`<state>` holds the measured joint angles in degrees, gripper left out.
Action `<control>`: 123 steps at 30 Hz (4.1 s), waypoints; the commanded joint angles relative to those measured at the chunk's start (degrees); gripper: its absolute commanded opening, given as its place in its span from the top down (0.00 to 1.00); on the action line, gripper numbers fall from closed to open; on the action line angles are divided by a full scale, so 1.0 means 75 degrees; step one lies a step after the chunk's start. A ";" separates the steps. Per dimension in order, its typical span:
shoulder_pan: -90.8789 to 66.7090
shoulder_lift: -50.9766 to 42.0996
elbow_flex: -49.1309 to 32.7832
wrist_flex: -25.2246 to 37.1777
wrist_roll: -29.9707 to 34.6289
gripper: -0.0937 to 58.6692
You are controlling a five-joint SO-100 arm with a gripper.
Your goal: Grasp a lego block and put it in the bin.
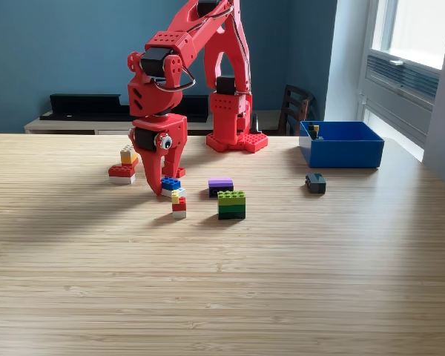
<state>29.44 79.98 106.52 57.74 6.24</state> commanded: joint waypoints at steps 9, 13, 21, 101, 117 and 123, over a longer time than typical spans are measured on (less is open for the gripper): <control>-0.0293 0.1230 -0.1887 0.2121 -0.0199 1.00; -0.1055 0.2121 -0.2355 0.2859 -0.0223 1.00; -0.4594 0.3328 -0.1523 0.3668 -0.0270 1.00; -0.2215 0.3562 -0.0891 0.3891 -0.2250 1.00; -0.1148 0.3492 -0.0762 0.2531 -0.2062 1.00; -0.0797 0.3480 -0.0762 0.1945 -0.1863 1.00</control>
<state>22.32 103.10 101.25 73.92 -8.26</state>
